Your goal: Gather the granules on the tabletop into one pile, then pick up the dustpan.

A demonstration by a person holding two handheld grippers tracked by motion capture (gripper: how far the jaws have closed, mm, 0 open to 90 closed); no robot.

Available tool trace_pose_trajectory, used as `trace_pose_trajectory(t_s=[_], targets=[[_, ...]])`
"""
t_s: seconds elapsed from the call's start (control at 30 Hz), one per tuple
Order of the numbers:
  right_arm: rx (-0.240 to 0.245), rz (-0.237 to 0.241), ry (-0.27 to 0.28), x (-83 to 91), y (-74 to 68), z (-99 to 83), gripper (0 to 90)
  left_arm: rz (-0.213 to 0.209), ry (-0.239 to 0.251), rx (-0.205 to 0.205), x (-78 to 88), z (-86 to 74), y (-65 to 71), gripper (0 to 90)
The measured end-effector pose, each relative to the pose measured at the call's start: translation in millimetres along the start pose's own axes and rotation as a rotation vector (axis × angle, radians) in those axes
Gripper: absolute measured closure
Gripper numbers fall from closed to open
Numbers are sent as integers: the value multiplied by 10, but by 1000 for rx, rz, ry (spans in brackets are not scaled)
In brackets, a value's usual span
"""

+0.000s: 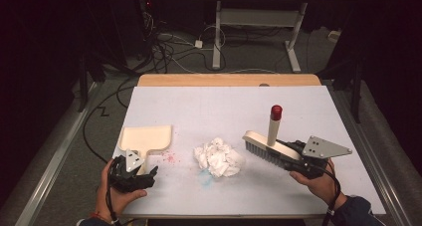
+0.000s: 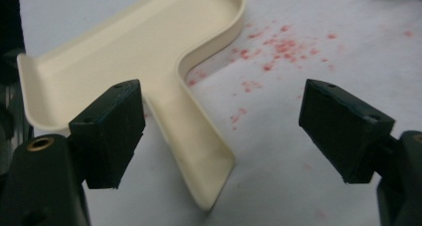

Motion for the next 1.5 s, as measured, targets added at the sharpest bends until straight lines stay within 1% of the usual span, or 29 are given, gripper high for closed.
trace_pose_trajectory(t_s=[0.07,0.13,0.17,0.2,0.27,0.33,0.4,0.43,0.47,0.57,0.63,0.7,0.77,0.9,0.93,1.07,1.23,1.33,1.4,1.43,1.5], targets=[[3,-21,-6,12,42,-11,680,12,-16,21,-22,-17,-26,175],[-4,-33,-2,23,88,-21,680,9,-30,46,-42,-30,-44,181],[-6,-35,-1,27,107,-26,680,11,-39,50,-53,-35,-46,182],[-9,-41,-1,33,125,-33,680,22,-48,49,-69,-39,-47,182],[-17,-51,5,45,158,-47,680,15,-62,67,-99,-44,-59,182],[-23,-53,5,50,187,-55,680,18,-72,83,-131,-45,-71,183],[-38,-54,10,51,197,-60,680,9,-76,96,-155,-43,-81,183],[-35,-55,10,48,201,-60,680,14,-80,104,-166,-42,-85,183],[-37,-55,14,44,204,-62,680,8,-83,109,-173,-41,-90,183],[-36,-53,8,36,204,-65,680,11,-84,130,-196,-32,-107,183],[-33,-52,8,32,202,-69,680,-1,-86,147,-219,-27,-123,183],[-36,-49,7,31,194,-67,680,6,-91,156,-242,-30,-135,183],[-33,-45,8,35,184,-62,680,0,-94,174,-261,-35,-151,181],[-31,-41,10,55,165,-54,680,8,-98,192,-285,-19,-179,186],[-27,-42,10,57,165,-54,680,9,-98,202,-297,-18,-187,184],[-29,-48,11,56,169,-51,680,-11,-93,249,-344,-19,-228,179],[-29,-50,12,53,175,-52,680,-1,-90,266,-394,12,-244,185],[-31,-53,8,53,179,-61,680,7,-93,267,-426,39,-269,214],[-32,-51,6,51,181,-65,680,2,-94,263,-439,54,-288,246],[-34,-52,6,50,180,-67,680,4,-88,263,-442,59,-304,279],[-34,-52,6,49,185,-71,680,2,-82,266,-439,56,-343,385]])
Point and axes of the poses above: each handheld gripper's, and its own axes: x roughly backward along the jaws, z roughly out of its top, y roughly to its right, the point moved 2 cm from there along -x, roughly forward along the jaws, and after that the axes turned 11 degrees about y, right-handed, at the moved point
